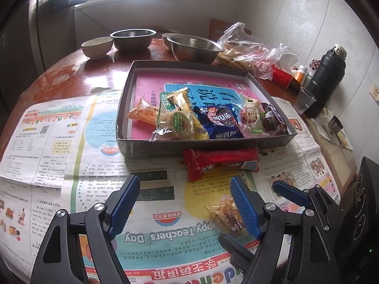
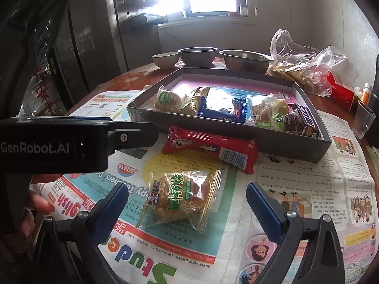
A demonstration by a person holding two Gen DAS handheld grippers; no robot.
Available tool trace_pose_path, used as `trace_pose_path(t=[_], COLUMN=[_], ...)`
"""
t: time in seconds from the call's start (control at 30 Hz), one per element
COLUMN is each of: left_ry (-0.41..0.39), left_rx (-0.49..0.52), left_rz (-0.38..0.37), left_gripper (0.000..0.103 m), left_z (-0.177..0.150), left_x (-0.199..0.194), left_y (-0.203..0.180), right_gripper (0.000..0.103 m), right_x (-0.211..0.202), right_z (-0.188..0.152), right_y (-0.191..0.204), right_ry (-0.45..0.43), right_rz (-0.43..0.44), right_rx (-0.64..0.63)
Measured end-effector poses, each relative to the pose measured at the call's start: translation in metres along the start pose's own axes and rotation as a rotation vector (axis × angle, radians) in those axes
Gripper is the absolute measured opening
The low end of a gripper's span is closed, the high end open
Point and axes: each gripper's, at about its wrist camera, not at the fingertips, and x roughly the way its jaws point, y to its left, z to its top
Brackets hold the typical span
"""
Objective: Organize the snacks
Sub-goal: 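Move both open tools back over the red candy pack and pastry bag, then grasp the red Alpenliebe candy pack with the left tool while the right tool grasps the small pastry bag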
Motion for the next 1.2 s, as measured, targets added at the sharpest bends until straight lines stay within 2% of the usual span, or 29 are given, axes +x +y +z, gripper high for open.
trace_pose_path(t=[0.23, 0.37, 0.57, 0.8, 1.0, 1.2], left_ry=[0.015, 0.028, 0.05, 0.076, 0.087, 0.079], left_rx=[-0.004, -0.011, -0.018, -0.04, -0.106, -0.136], left_rz=[-0.01, -0.034, -0.066, -0.121, -0.19, -0.219], left_gripper=[0.08, 0.08, 0.08, 0.08, 0.08, 0.082], left_z=[0.0, 0.002, 0.004, 0.006, 0.009, 0.013], left_x=[0.007, 0.012, 0.026, 0.042, 0.055, 0.062], left_y=[0.0, -0.002, -0.01, -0.011, -0.001, -0.002], right_gripper=[0.085, 0.066, 0.056, 0.054, 0.054, 0.054], right_x=[0.006, 0.011, 0.01, 0.005, -0.003, -0.009], right_z=[-0.001, -0.005, -0.01, -0.013, -0.018, -0.019], right_y=[0.006, 0.002, -0.011, -0.023, -0.044, -0.065], right_ry=[0.01, 0.024, 0.029, 0.02, 0.007, -0.001], right_rz=[-0.016, -0.017, -0.012, -0.031, -0.074, -0.106], right_rx=[-0.043, -0.038, -0.012, -0.006, 0.025, 0.074])
